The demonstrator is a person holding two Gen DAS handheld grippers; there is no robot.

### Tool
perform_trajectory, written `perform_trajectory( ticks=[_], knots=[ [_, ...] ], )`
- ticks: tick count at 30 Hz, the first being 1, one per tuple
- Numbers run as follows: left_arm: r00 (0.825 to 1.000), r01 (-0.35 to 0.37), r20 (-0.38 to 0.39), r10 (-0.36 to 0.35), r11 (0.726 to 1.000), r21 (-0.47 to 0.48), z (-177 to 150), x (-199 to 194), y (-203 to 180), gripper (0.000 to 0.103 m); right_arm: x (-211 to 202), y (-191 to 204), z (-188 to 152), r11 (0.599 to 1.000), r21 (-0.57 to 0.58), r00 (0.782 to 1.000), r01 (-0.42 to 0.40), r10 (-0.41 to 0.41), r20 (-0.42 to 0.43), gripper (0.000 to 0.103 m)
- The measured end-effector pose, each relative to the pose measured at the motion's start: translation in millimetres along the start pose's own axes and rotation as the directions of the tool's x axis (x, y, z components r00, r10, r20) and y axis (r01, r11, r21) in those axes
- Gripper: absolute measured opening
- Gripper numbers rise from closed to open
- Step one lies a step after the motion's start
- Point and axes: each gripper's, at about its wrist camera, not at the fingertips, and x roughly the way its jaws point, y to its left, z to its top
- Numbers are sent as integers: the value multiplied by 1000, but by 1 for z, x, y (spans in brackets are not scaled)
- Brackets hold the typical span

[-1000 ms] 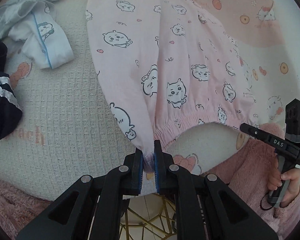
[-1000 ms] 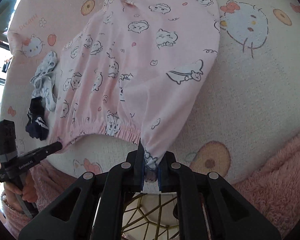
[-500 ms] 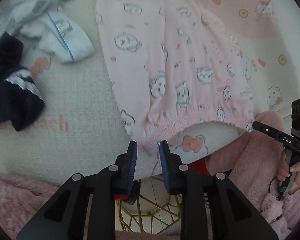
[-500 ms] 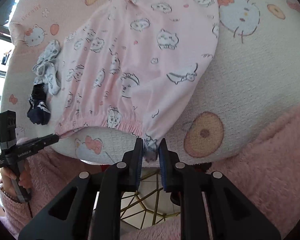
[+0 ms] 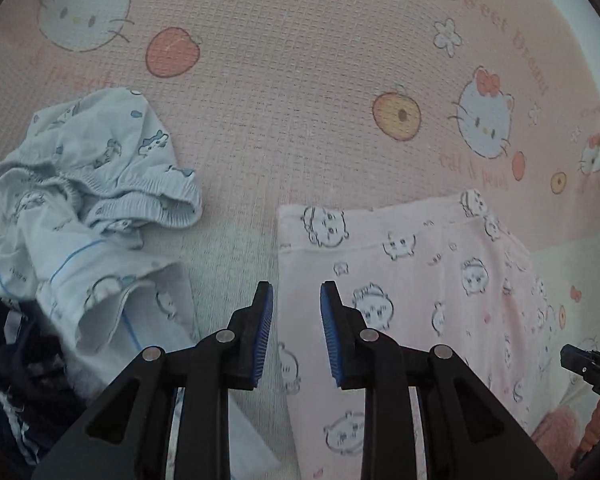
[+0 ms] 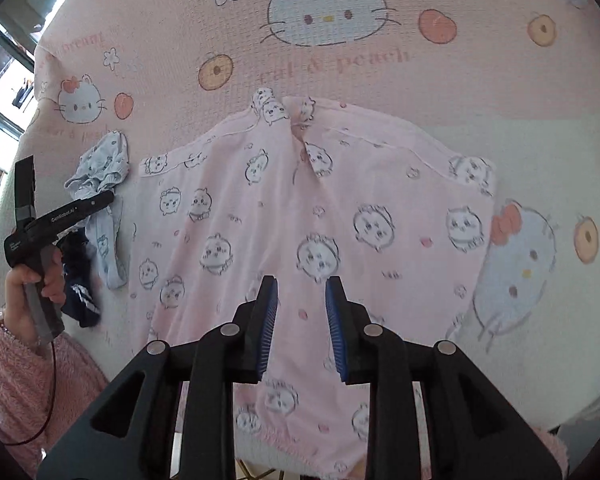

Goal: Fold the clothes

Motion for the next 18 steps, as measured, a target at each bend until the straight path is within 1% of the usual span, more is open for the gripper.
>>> perform_trajectory(
  ticks=[3,5,6,7,8,10,13,14,16,17,18],
  knots=[
    [1000,1,-15,-1,1000,-2,9,26,-4,26,35,11,33,997,-65,999,52,-53,-7,25],
    [1000,-15,-16,15,1000,17,11,39,-8,26,56,13,53,997,-64,999,30,-31,-9,25],
    [999,-32,-18,33,999,26,11,44,-10,21,66,11,63,999,-47,1000,20,-21,-14,25],
    [998,-53,-30,54,998,32,10,49,-11,3,75,9,71,999,-30,1000,22,-22,-12,25],
    [998,-55,-35,56,998,29,10,51,-10,3,83,6,79,999,-15,999,33,-33,-8,25],
    [999,-40,-18,41,999,35,10,43,-9,3,94,2,91,999,8,999,53,-53,-4,25],
    [1000,-27,4,27,997,66,15,23,-7,3,93,-2,102,999,27,999,24,-25,33,25],
    [999,-33,13,32,997,75,17,16,-6,3,92,-3,106,999,33,999,13,-15,46,25],
    [999,-46,16,44,994,99,21,9,-3,3,90,-4,111,999,25,996,29,-31,83,25],
    [999,-52,16,51,992,112,23,6,-2,3,90,-5,113,998,26,994,51,-53,93,25],
    [998,-59,16,57,991,124,25,3,-1,3,94,-6,115,997,27,994,66,-68,87,25]
  ],
)
